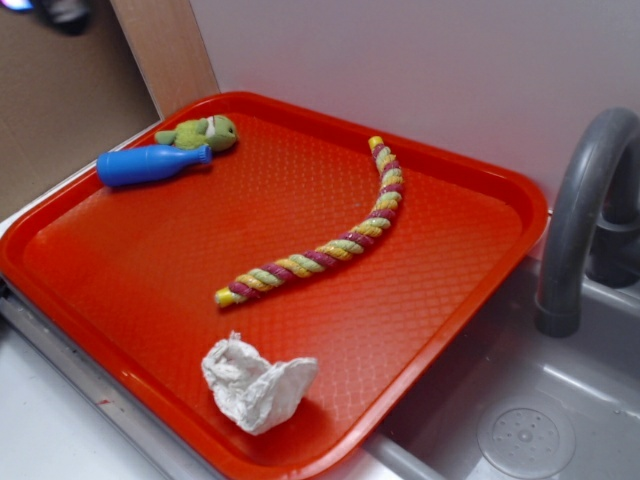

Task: Grab the multicolored rope.

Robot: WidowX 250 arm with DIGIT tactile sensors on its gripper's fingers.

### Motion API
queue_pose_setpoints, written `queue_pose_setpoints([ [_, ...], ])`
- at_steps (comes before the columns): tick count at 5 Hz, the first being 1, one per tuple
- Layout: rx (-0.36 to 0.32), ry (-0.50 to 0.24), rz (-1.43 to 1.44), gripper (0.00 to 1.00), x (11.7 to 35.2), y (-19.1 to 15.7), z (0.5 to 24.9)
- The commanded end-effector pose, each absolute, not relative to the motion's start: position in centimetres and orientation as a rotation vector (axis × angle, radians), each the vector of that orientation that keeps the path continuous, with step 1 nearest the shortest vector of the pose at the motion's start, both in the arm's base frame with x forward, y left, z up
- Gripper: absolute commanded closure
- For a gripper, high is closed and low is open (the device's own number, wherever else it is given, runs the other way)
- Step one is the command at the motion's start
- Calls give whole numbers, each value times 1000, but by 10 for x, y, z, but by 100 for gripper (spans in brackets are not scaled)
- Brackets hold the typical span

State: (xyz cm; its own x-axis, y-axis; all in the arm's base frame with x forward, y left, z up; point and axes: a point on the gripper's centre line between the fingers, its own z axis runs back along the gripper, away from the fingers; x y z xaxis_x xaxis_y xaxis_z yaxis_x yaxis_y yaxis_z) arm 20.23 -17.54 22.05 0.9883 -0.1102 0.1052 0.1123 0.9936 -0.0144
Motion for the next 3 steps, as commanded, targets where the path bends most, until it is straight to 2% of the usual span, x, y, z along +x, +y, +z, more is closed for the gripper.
queue_pose_setpoints([
  [1,-79,-125,-136,0,262,-232,190],
  [2,-43,-89,-197,0,261,-251,160],
  [3,-49,15,-221,0,249,-259,109],
])
